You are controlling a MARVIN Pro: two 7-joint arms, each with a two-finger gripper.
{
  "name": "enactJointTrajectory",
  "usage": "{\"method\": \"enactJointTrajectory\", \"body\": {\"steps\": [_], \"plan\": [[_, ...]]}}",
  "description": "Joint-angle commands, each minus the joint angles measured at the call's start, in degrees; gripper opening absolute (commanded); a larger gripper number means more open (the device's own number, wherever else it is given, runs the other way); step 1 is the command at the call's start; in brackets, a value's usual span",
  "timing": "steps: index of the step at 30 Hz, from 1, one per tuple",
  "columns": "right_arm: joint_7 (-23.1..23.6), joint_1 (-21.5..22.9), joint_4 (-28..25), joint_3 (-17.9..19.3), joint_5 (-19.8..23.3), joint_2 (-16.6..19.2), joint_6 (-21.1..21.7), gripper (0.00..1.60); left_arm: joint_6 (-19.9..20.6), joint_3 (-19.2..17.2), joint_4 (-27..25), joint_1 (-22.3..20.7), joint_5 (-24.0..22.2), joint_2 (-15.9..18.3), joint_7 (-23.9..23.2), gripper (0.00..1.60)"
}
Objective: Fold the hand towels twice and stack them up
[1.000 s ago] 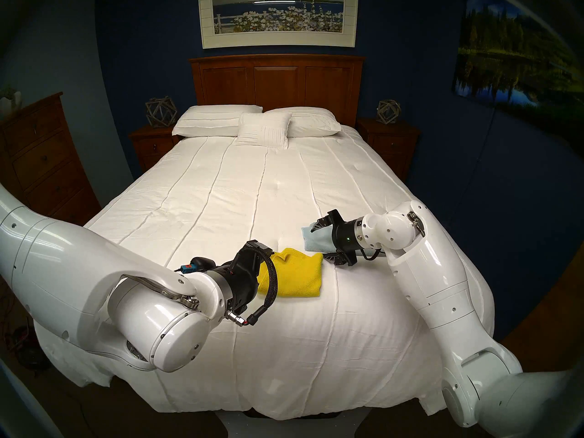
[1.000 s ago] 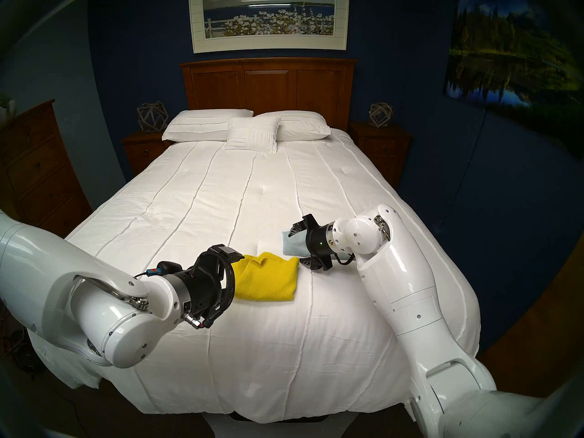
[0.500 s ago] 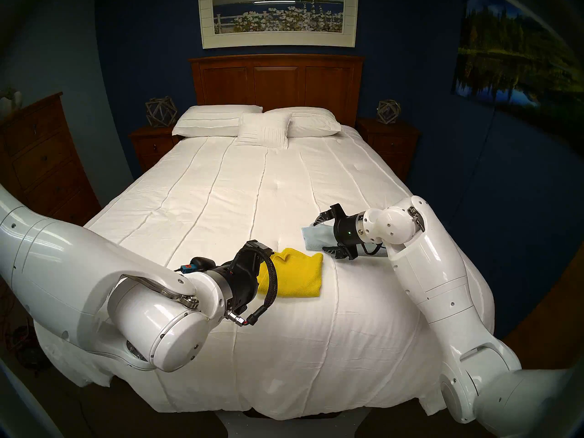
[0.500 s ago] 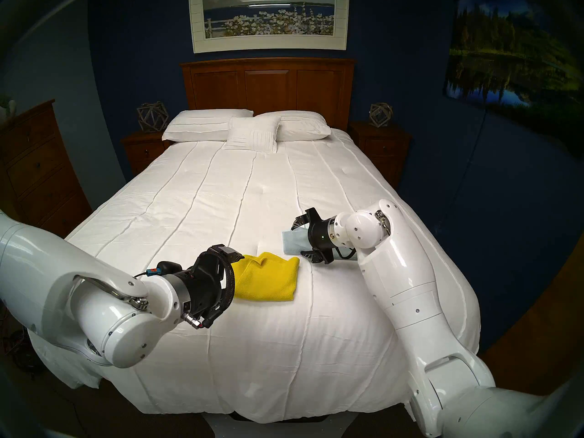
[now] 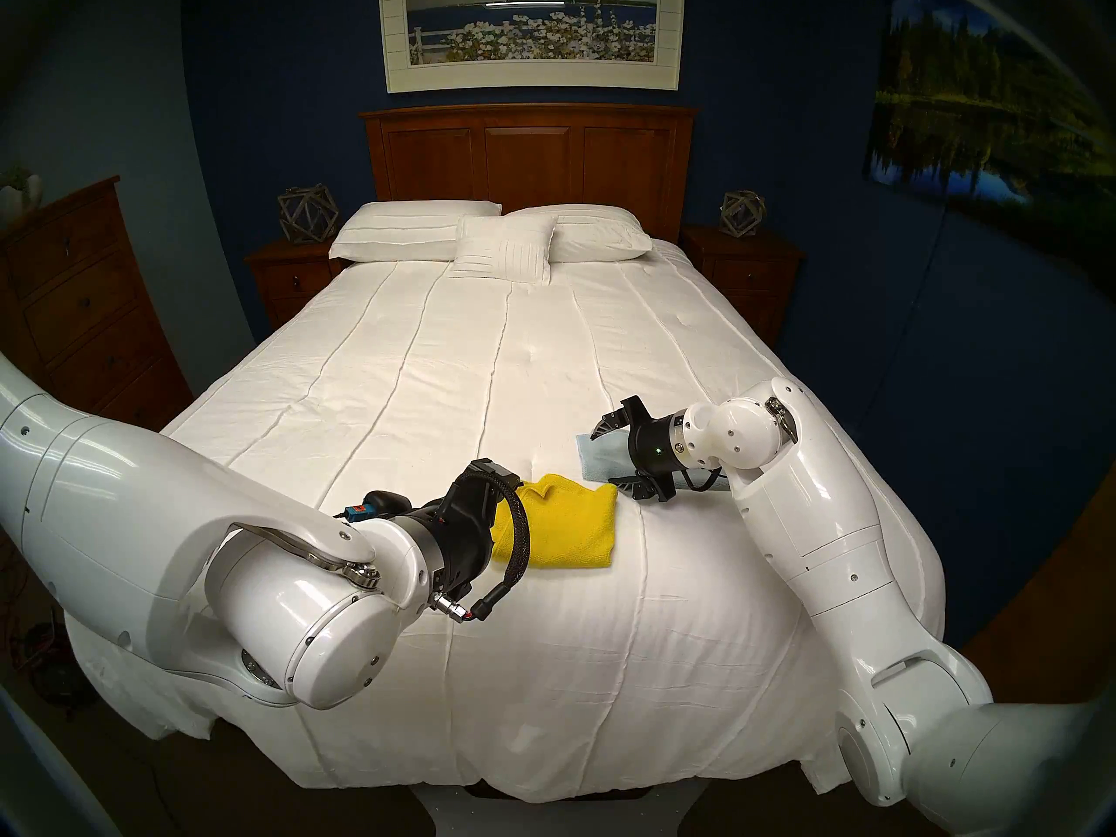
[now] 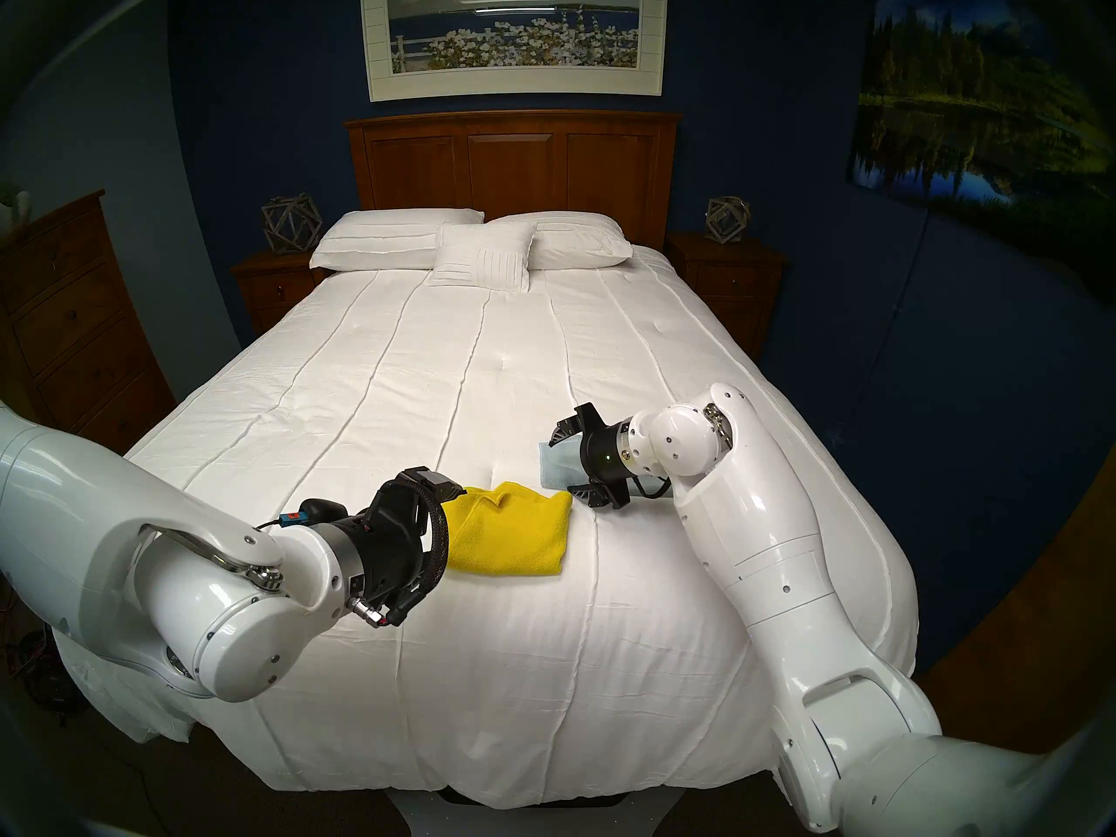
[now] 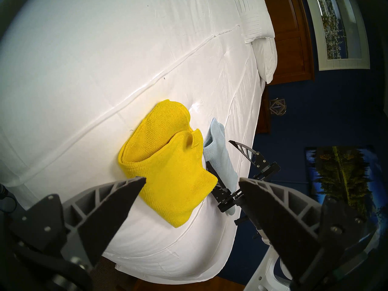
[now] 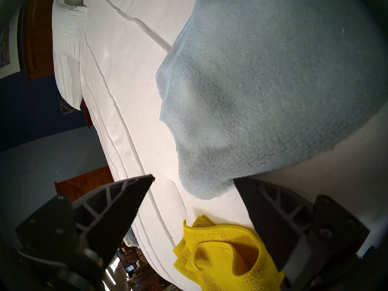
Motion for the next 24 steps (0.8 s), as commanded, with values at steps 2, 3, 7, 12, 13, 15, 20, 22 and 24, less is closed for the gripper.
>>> {"method": "enactJointTrajectory", "body": {"steps": [2, 3, 7, 12, 13, 15, 20, 22, 24], "plan": [[-0.01, 0.48, -0.66, -0.08, -0.12, -0.43, -0.49, 1.18, -0.11, -0.53, 0.01, -0.39, 0.1, 0.05, -0.21, 1.6], [-0.13, 0.37, -0.5, 0.15, 0.35, -0.57, -0.65, 1.16, -0.12, -0.53, 0.01, -0.36, 0.11, 0.07, -0.23, 1.6], [0.04, 0.24, -0.51, 0.07, 0.28, -0.4, -0.44, 1.1, -0.14, -0.53, 0.01, -0.32, 0.13, 0.12, -0.23, 1.6], [-0.8, -0.55, -1.47, 0.05, 0.32, 0.21, -0.99, 1.04, -0.11, -0.5, 0.01, -0.2, 0.25, 0.15, -0.3, 1.6], [-0.8, -0.55, -1.47, 0.05, 0.32, 0.21, -0.99, 1.04, -0.11, -0.5, 0.01, -0.2, 0.25, 0.15, -0.3, 1.6], [-1.05, -1.02, -1.89, 0.12, 0.52, 0.48, -0.96, 0.94, -0.13, -0.54, 0.01, -0.1, 0.29, 0.15, -0.35, 1.6], [-1.88, -1.42, -2.51, 0.13, 0.57, 0.68, -1.25, 0.79, -0.13, -0.59, 0.01, -0.01, 0.34, 0.13, -0.37, 1.6], [-1.88, -1.74, -2.89, 0.46, 0.75, 0.78, -1.32, 0.68, -0.14, -0.6, 0.01, 0.02, 0.41, 0.11, -0.38, 1.6], [-1.92, -2.24, -3.83, 1.33, 1.65, 0.84, -1.58, 0.35, -0.12, -0.62, 0.01, 0.04, 0.41, 0.11, -0.36, 1.6]]}}
